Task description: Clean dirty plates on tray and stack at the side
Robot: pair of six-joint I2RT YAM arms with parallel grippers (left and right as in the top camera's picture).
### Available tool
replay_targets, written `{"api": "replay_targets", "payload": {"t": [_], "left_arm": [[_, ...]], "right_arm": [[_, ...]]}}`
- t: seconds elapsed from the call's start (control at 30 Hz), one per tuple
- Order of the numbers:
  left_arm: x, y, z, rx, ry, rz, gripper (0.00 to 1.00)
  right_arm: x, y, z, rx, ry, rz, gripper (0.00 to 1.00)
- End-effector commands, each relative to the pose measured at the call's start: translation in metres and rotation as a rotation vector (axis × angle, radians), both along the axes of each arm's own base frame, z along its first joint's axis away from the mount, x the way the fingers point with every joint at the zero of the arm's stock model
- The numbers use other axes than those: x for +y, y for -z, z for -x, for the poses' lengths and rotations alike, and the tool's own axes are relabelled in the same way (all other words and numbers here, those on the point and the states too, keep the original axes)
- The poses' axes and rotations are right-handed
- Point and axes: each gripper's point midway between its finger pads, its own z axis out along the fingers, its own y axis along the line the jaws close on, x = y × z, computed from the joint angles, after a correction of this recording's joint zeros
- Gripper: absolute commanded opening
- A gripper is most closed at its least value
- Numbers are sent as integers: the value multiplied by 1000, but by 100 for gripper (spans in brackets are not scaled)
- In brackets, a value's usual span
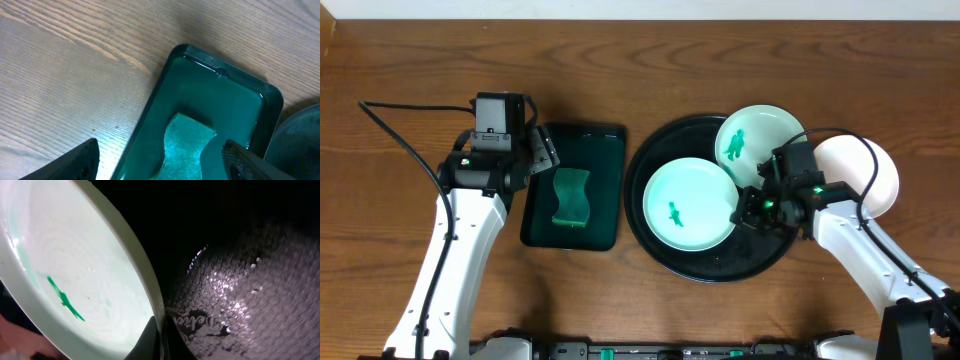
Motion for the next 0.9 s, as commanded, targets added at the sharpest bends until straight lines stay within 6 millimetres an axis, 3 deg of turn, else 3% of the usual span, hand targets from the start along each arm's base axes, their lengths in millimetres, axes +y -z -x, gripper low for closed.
{"api": "replay_targets", "payload": {"t": [0.0,0.3,0.33,0.37,0.4,0.47,0.57,0.67,0.8,0.87], "left_arm": [[3,-4,-2,-10,-16,-10,79],[3,-4,-2,-10,-15,-10,79],[3,-4,-2,-10,-16,-10,79],[3,-4,-2,-10,-15,-10,79],[3,-4,-2,-10,-16,-10,79],[3,-4,-2,-10,-15,-10,79],[3,-4,-2,-10,-16,-10,79],[3,-4,-2,-10,-16,-10,79],[3,-4,-2,-10,-16,-10,79],[3,-4,-2,-10,-16,-10,79]], "right_arm": [[0,5,1,50,109,38,1],[7,8,6,36,80,87,6],[7,8,6,33,77,87,13],[7,8,6,31,75,90,31],[8,8,5,28,74,88,40],[9,7,3,-5,21,93,48],[11,-3,-7,-125,-177,128,48],[7,-17,-18,-188,-264,186,47],[4,-30,-41,-323,-372,260,31],[-4,-29,-49,-353,-376,324,30]]}}
